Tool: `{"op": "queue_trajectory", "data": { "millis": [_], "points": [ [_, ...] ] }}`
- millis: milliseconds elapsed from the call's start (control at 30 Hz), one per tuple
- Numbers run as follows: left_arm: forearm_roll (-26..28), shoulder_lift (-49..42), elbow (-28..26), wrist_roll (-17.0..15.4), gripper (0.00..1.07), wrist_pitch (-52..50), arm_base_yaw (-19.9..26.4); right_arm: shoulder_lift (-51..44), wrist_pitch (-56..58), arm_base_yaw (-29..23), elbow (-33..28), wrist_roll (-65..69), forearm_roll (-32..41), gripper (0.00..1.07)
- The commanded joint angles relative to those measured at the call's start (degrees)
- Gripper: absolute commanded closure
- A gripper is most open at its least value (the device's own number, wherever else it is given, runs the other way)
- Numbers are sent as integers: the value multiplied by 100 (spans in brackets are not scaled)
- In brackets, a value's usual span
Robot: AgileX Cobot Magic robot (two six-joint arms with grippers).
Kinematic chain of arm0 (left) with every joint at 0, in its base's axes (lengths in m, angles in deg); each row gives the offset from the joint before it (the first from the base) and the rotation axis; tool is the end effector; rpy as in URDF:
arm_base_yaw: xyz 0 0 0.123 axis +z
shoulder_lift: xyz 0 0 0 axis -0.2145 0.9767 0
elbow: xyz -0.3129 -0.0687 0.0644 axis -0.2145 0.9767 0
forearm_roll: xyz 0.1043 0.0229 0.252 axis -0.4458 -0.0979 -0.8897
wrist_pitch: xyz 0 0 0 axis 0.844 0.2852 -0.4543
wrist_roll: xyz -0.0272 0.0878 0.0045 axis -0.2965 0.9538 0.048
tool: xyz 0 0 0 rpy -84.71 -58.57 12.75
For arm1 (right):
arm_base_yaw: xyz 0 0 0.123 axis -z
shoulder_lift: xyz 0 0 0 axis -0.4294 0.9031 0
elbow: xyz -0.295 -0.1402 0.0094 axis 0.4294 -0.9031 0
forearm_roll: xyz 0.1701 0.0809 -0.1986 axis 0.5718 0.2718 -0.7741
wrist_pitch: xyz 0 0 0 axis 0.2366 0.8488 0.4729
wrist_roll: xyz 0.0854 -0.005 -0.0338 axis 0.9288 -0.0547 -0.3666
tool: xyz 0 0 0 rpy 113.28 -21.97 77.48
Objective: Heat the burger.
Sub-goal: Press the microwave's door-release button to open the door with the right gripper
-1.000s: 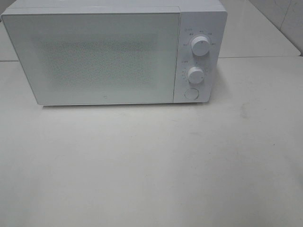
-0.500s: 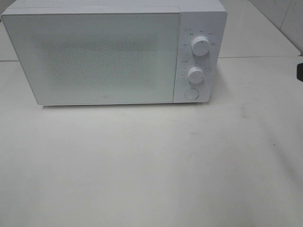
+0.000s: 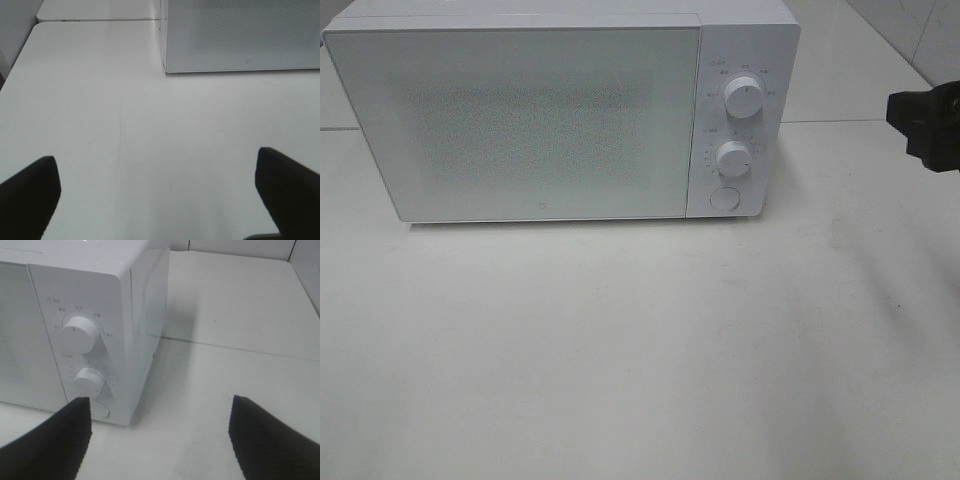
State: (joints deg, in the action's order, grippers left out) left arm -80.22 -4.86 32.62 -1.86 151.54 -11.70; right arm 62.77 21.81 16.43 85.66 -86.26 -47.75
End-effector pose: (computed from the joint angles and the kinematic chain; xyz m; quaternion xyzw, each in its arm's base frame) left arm -0.0307 -0.0062 0.2920 0.0150 0.8505 -0.0223 0.5253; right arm 0.1969 0.0310 0.2876 -0.0778 0.7775 0.0342 0.6232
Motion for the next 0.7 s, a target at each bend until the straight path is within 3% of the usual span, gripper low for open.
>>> {"op": "queue_trajectory", "data": {
  "millis": [33,67,233,433,700],
  "points": [
    [-6,-46,17,-40,9,-52,17,372,-1060,17,-201,11,23,31],
    [-6,-46,17,-40,9,-52,17,619,-1736,17,-332,6,34,31],
    [-6,-46,17,-40,9,-52,17,1129,-2974,-103,-607,-92,533,31],
    [-6,-46,17,-40,9,-52,17,1896,-4251,-1100,-745,-1060,2034,31],
    [-6,-46,17,-40,9,-52,17,2727,-5529,-1977,-745,-1209,2882,31]
  ]
}}
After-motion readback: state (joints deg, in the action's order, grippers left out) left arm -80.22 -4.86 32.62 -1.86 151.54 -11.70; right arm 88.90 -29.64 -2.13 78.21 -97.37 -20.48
